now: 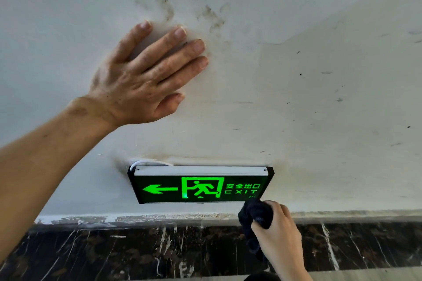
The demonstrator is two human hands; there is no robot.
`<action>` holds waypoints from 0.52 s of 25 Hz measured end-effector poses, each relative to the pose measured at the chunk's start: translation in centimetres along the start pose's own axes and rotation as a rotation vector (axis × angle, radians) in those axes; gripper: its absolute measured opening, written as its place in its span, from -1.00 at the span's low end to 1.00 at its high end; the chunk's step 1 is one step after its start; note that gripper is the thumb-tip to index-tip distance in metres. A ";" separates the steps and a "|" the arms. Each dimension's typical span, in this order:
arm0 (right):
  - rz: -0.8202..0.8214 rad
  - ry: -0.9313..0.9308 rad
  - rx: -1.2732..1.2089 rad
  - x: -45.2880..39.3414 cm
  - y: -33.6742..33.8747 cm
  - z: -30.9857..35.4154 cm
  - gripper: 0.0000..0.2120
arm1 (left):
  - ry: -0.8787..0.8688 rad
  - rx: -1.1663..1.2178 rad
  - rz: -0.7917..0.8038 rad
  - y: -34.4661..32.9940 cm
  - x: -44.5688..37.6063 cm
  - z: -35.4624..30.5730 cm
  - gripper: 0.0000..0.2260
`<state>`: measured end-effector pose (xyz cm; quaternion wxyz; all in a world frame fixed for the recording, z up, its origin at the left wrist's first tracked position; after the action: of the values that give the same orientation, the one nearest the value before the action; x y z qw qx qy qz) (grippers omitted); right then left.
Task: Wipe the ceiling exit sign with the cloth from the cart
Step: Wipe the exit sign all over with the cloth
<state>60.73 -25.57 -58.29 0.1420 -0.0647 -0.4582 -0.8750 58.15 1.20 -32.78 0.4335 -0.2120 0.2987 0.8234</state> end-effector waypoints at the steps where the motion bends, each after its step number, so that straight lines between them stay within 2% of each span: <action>1: -0.020 -0.028 -0.092 0.1 0.4 -0.9 -0.61 | -0.004 0.003 0.002 0.0 0.0 -0.1 -0.40; 5: -0.166 -0.078 -0.409 -0.8 3.2 -3.1 -0.59 | 0.002 -0.007 0.006 0.0 0.0 0.0 -0.40; 9: -0.328 -0.097 -0.464 -2.6 6.2 -3.3 -0.60 | 0.005 -0.020 -0.001 0.1 0.0 -0.1 -0.40; 13: -0.313 0.003 -0.473 -4.2 6.5 -0.6 -0.59 | 0.002 -0.031 -0.002 0.0 -0.1 -0.1 -0.40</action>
<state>66.79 -28.75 -54.53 -0.0134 -0.0230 -0.2455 -0.9690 58.17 1.12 -32.78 0.4307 -0.2198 0.2858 0.8273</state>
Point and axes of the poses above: each hand's wrist, its own x-axis away from the middle knuckle, its own y-axis out of the back of the hand, z = x × y, the point moved 8 cm from there along -x, towards the middle knuckle, and after that the axes turned 8 degrees about z, right-handed, at the moved point
